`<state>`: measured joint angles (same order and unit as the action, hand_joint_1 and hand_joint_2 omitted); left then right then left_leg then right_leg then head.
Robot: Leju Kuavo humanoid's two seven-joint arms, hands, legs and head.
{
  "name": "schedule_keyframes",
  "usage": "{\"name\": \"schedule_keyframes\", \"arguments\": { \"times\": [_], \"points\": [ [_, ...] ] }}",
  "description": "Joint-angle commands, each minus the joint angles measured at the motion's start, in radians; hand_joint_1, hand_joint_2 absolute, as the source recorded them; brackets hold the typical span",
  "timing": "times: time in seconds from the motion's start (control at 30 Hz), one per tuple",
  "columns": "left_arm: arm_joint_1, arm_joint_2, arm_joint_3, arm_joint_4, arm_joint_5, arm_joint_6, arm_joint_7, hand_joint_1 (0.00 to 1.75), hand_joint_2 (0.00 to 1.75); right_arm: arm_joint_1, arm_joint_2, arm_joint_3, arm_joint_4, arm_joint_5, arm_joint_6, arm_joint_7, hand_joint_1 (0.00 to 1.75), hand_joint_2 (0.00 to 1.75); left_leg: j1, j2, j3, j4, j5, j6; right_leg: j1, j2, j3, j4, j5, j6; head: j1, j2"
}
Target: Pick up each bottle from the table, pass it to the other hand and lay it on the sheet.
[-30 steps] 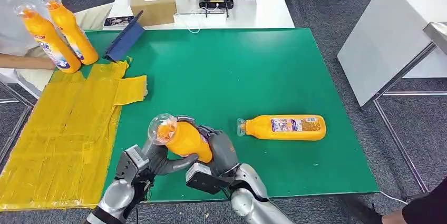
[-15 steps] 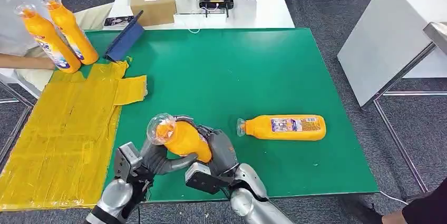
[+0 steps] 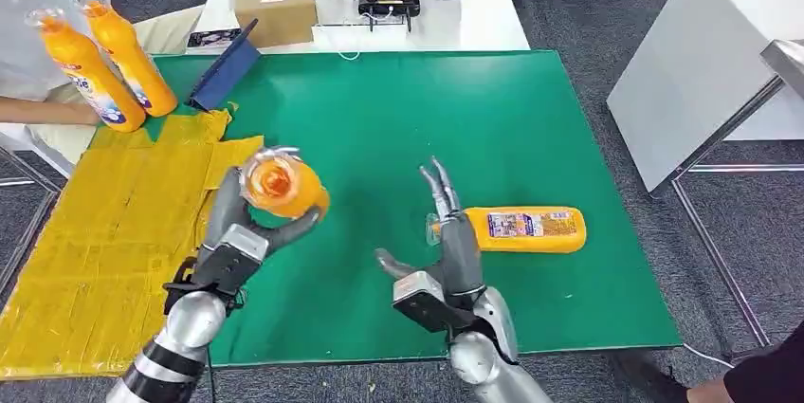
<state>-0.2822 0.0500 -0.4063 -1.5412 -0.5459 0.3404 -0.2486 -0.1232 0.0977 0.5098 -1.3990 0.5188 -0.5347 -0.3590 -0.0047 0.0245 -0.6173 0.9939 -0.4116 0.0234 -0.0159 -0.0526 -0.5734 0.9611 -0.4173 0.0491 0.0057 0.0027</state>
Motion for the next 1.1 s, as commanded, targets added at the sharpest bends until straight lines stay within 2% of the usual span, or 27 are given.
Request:
{"name": "schedule_keyframes", "arguments": {
  "times": [0.03,0.17,0.23,0.3,0.4,0.5,0.6,0.67,0.7,0.83,0.9,1.1],
  "points": [
    [-0.257,0.061,-0.02,0.173,-0.711,-0.027,0.304,1.75,1.75,0.151,-0.042,-0.18,-0.392,0.048,-0.048,-0.002,0.0,1.75,0.002,-0.01,0.002,0.003,-0.003,-0.002,0.001,-0.003,0.005,0.003,-0.005,-0.003,-0.001,0.0],
    [-0.374,0.07,-0.081,0.405,-1.025,-0.101,0.496,1.75,1.75,0.175,-0.029,-0.2,-0.464,0.079,-0.079,-0.01,0.0,1.75,0.002,-0.009,0.003,0.002,-0.001,-0.002,0.001,-0.002,0.005,0.002,-0.003,-0.002,0.0,0.0],
    [-0.381,0.066,-0.09,0.444,-1.025,-0.075,0.506,1.75,1.75,0.175,-0.029,-0.198,-0.469,0.086,-0.079,-0.004,0.0,1.75,0.001,-0.007,0.003,0.001,-0.001,-0.002,0.001,0.0,0.005,0.001,-0.003,-0.002,0.0,0.0],
    [-0.409,0.087,-0.166,0.513,-1.025,-0.133,0.569,1.75,1.75,0.183,-0.024,-0.209,-0.478,0.095,-0.111,-0.007,0.0,1.75,0.002,-0.005,0.004,0.001,-0.002,-0.002,0.001,0.002,0.005,0.001,-0.002,-0.002,0.0,0.0],
    [-0.448,0.091,-0.245,0.662,-1.025,-0.144,0.639,1.75,1.75,0.185,-0.028,-0.218,-0.48,0.099,-0.106,0.001,0.0,1.75,0.001,-0.004,0.003,-0.001,0.0,-0.001,0.0,0.0,0.004,0.0,-0.001,-0.001,0.0,0.0],
    [-0.499,0.077,-0.323,0.853,-1.025,-0.136,0.685,1.75,1.75,0.168,-0.027,-0.21,-0.468,0.1,-0.108,-0.003,0.0,1.75,0.001,-0.003,0.005,-0.001,0.0,-0.002,0.0,0.002,0.006,-0.001,-0.001,-0.002,0.0,0.0],
    [-0.523,0.049,-0.343,1.016,-1.025,-0.126,0.695,1.75,1.75,0.149,-0.029,-0.197,-0.451,0.107,-0.107,0.005,0.0,1.75,0.001,-0.001,0.004,-0.001,0.0,-0.001,0.0,0.002,0.004,-0.001,-0.001,-0.001,0.0,0.0],
    [-0.522,0.042,-0.337,1.076,-1.025,-0.147,0.715,1.75,1.75,0.14,-0.03,-0.192,-0.439,0.112,-0.102,0.011,0.0,1.75,0.002,-0.002,0.007,0.0,-0.001,-0.002,0.001,0.005,0.007,0.0,-0.002,-0.003,0.0,0.0],
    [-0.513,0.033,-0.29,1.109,-1.025,-0.146,0.697,1.75,1.75,0.137,-0.031,-0.19,-0.432,0.116,-0.105,0.017,0.0,1.75,0.001,0.0,0.005,-0.001,0.0,-0.002,0.0,0.004,0.005,-0.001,-0.001,-0.002,0.0,0.0],
    [-0.502,0.03,-0.255,1.13,-1.025,-0.164,0.684,1.75,1.75,0.137,-0.032,-0.19,-0.428,0.118,-0.108,0.02,0.0,1.75,0.001,0.001,0.004,0.0,0.0,-0.001,0.001,0.005,0.003,0.0,0.0,-0.002,0.0,0.0],
    [-0.48,0.026,-0.189,1.147,-1.014,-0.209,0.667,1.75,1.75,0.136,-0.034,-0.194,-0.418,0.125,-0.102,0.032,0.0,1.75,0.002,0.0,0.006,0.001,-0.002,-0.002,0.001,0.006,0.006,0.0,-0.002,-0.003,0.0,0.0],
    [-0.467,0.033,-0.161,1.164,-1.025,-0.226,0.681,1.75,1.75,0.121,-0.034,-0.194,-0.389,0.128,-0.089,0.038,0.0,1.75,0.002,0.001,0.005,0.0,-0.001,-0.002,0.001,0.006,0.006,0.0,-0.001,-0.002,0.0,0.0]
  ]
}}
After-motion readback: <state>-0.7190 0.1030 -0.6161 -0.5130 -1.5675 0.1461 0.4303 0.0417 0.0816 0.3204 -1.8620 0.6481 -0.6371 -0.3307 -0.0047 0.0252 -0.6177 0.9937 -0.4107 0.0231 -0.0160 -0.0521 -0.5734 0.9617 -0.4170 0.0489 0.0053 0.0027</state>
